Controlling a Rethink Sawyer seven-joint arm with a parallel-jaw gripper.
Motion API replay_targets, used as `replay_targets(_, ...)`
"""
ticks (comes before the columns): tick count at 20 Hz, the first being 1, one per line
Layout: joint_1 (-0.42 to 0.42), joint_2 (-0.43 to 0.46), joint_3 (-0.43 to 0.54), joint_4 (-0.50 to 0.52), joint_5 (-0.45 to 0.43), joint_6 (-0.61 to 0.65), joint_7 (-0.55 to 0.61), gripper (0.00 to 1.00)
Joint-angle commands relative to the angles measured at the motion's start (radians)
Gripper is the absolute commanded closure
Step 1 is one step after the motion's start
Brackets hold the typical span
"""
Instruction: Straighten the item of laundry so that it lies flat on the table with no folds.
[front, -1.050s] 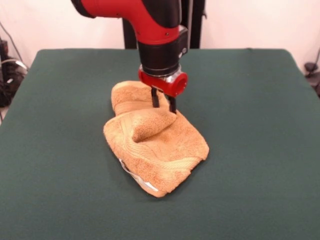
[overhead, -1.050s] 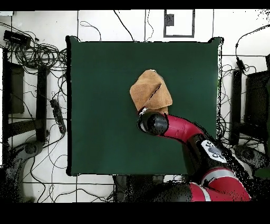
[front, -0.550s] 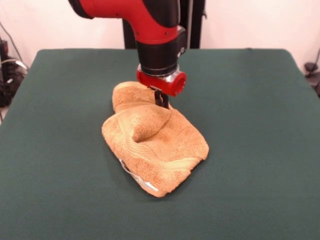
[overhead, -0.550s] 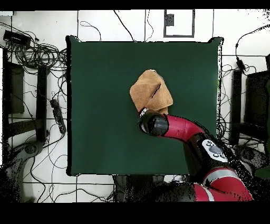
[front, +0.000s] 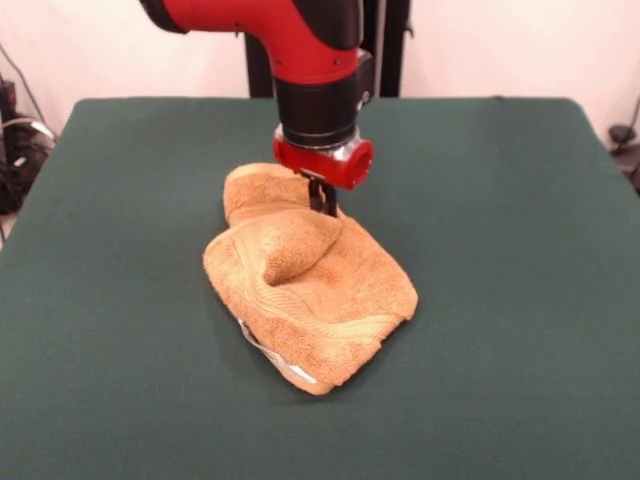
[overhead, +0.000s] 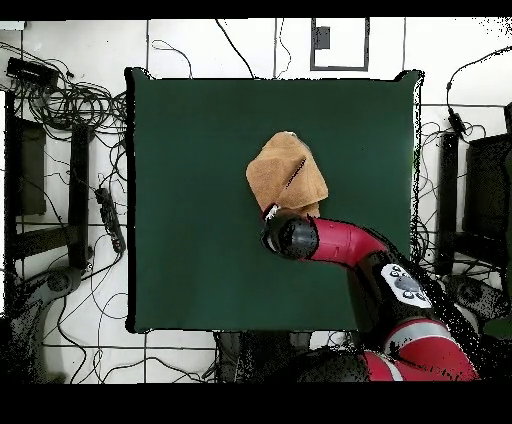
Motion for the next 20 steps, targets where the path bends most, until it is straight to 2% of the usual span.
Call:
replay_targets(1,0.029,-0.125,0.087,-0.051,-0.102,0.129,-0.162,1.0)
replay_targets(10,-0.021,-0.157,0.162,-0.109,-0.174,0.256,-0.255,1.0)
replay_targets(20,-0.073,-0.167,0.234,-0.119,-0.241,0.284,-0.289,1.0)
